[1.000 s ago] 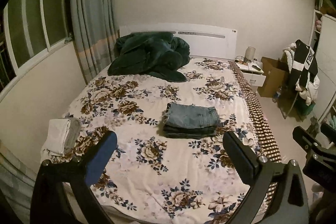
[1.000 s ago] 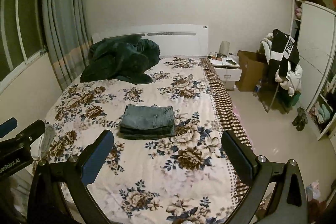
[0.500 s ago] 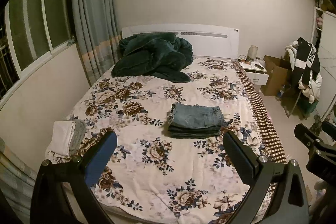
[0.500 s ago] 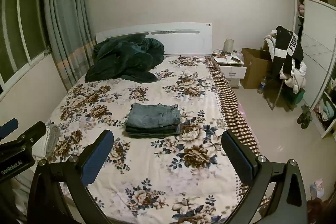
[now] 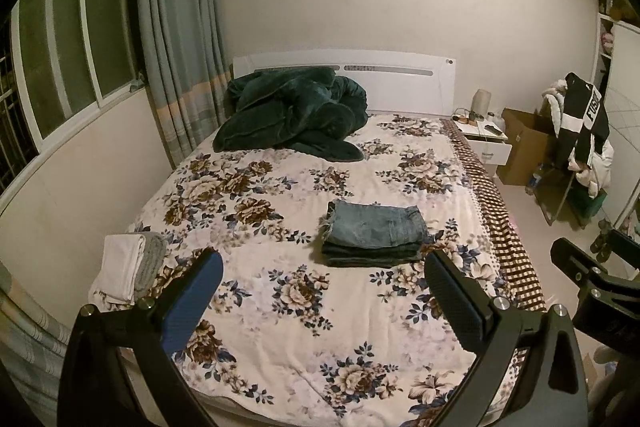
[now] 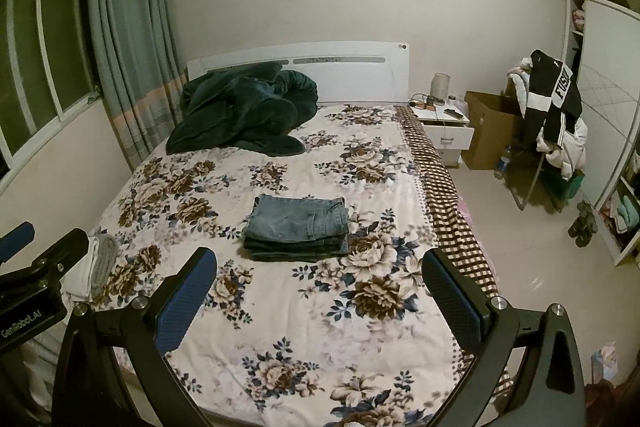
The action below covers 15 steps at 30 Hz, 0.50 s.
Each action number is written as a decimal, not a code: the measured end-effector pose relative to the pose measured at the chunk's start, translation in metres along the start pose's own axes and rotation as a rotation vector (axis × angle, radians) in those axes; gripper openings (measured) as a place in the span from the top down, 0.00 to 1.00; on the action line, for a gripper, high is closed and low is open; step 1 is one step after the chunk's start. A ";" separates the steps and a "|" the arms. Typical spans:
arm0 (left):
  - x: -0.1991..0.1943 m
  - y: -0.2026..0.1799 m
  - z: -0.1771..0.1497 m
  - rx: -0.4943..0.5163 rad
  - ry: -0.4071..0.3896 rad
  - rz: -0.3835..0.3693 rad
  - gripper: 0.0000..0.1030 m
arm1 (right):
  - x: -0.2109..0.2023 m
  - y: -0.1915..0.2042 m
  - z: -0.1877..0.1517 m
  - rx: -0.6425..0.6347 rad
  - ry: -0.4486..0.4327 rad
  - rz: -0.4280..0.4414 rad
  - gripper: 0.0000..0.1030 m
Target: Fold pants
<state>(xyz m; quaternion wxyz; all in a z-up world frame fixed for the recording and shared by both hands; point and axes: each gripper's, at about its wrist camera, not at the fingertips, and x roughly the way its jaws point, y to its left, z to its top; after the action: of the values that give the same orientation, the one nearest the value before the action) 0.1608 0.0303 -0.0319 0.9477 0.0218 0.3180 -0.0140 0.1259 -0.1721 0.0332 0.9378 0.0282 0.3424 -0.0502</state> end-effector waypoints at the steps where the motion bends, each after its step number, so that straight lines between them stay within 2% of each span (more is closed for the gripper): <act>1: -0.001 0.001 0.001 0.001 -0.001 -0.001 0.00 | 0.001 0.000 0.001 -0.003 0.000 -0.002 0.00; 15: -0.008 0.001 0.006 -0.005 -0.005 -0.006 0.00 | 0.003 0.015 0.006 -0.010 -0.007 0.000 0.00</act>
<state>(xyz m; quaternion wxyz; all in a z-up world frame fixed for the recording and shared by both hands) 0.1578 0.0316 -0.0224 0.9485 0.0187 0.3157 -0.0159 0.1339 -0.1582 0.0359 0.9391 0.0235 0.3394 -0.0486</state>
